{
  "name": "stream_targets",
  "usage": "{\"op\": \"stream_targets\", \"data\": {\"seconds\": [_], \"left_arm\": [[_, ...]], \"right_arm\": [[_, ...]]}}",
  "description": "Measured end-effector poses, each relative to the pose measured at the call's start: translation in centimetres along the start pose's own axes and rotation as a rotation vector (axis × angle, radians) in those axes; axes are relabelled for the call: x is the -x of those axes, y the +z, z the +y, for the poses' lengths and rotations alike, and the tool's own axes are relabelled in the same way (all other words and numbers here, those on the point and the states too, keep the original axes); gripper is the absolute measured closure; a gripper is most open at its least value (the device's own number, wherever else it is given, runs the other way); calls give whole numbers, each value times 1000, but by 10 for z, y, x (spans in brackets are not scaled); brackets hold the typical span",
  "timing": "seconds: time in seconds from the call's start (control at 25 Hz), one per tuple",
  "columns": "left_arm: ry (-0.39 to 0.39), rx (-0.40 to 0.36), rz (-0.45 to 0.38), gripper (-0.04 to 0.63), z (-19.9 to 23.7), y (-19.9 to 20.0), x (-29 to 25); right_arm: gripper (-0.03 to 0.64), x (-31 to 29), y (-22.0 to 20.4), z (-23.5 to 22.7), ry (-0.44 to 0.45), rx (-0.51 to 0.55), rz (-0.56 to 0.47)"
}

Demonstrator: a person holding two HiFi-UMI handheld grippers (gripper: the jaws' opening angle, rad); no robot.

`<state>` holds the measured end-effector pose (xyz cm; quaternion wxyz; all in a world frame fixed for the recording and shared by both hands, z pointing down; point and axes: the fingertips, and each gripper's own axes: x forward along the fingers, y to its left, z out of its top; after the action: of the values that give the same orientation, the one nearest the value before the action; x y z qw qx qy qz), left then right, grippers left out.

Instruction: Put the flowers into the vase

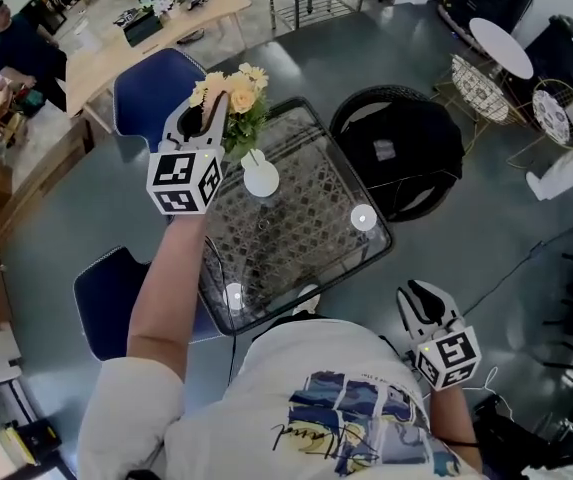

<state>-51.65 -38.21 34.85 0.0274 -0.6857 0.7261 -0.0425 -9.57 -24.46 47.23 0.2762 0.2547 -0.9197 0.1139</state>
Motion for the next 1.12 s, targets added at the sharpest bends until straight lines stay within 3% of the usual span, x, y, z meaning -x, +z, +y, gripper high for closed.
{"op": "stream_targets", "data": {"seconds": [0.16, 0.48, 0.72, 0.88, 1.12], "left_arm": [[-18, -8, 7, 491, -1, -26, -7], [-60, 52, 67, 486, -23, -98, -13], [-78, 79, 144, 394, -26, -133, -9], [-70, 58, 169, 347, -28, -136, -2], [-30, 24, 138, 339, -40, -110, 27]], "right_arm": [[537, -3, 0, 3, -23, -18, 4], [537, -1, -1, -5, -53, -27, 22], [537, -5, 3, -3, -45, -23, 23], [537, -6, 4, -8, -30, -12, 16], [537, -2, 1, -15, 30, 21, -11]]}}
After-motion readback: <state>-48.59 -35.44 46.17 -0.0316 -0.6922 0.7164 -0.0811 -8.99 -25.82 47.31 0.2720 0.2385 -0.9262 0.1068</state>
